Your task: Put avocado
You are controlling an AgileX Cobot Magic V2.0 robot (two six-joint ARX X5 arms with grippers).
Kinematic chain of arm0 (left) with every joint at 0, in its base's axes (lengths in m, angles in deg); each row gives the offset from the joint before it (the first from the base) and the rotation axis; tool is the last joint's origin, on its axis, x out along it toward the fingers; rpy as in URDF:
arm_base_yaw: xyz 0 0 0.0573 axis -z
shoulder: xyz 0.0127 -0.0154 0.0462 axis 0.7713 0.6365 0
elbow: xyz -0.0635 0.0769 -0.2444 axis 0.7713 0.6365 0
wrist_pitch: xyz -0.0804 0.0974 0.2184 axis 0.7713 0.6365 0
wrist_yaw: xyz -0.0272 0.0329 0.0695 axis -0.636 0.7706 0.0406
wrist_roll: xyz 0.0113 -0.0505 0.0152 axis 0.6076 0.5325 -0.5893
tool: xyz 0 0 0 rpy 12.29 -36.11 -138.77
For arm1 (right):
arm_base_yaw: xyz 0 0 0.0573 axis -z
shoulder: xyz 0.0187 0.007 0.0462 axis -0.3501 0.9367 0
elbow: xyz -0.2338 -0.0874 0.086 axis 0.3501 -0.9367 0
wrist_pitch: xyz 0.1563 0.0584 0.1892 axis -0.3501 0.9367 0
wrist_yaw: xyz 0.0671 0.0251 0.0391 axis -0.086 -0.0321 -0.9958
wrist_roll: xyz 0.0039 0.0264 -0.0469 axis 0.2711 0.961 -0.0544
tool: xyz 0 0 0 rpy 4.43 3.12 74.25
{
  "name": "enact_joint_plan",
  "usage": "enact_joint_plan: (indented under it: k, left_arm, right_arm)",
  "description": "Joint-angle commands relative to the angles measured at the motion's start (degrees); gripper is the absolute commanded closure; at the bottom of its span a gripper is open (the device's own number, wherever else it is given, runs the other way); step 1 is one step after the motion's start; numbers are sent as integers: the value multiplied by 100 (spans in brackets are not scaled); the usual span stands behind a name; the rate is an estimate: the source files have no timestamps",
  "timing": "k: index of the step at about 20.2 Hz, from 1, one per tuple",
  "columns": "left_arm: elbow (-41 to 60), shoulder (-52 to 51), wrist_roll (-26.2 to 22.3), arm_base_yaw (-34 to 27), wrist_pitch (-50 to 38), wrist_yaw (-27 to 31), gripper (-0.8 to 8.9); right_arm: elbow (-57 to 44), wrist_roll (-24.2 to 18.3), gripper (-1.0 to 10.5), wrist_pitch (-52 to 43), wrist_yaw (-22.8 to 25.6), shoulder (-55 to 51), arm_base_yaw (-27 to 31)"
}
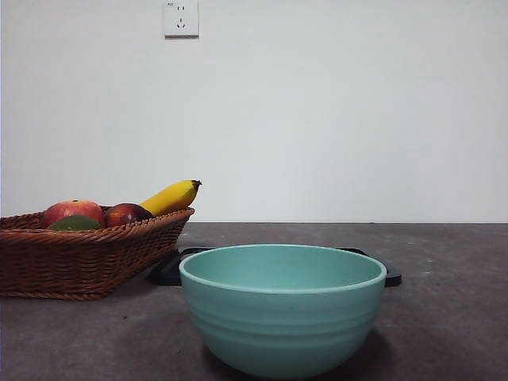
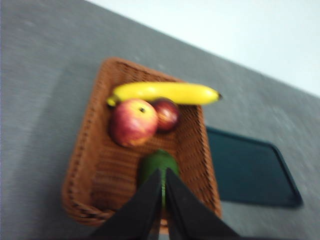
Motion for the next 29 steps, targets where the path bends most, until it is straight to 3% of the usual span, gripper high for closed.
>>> enact_joint_plan:
  k: [1,10,14,19,23,29]
  left_arm:
    - [-398,378,-411,7,208,-398,803]
    - [-1513,1185,-737,236,1445,-1451,803]
    - [-2238,1423,-1344,496,2636,-1725,804]
    - [-2583,1412,-1668,732,3351,-1915,804]
    - [-2583,1416,-1867,828,3633,-1917,804]
    - [-2583,1416,-1867,831,3633,-1915,803]
  right_arm:
    - [551,-529,938,426,-439,555,-31]
    - [2070,-1307,938,1987,-997,1917,-905]
    - [2586,-1659,938,2555,-997,2415,-1858]
    - [2677,-1873,938,2927,-990,2588,-2787]
    - [2677,-1875,938,2999,-992,2590,-3110]
    - [2677,-1871,938,2997,-992,2590,-3145]
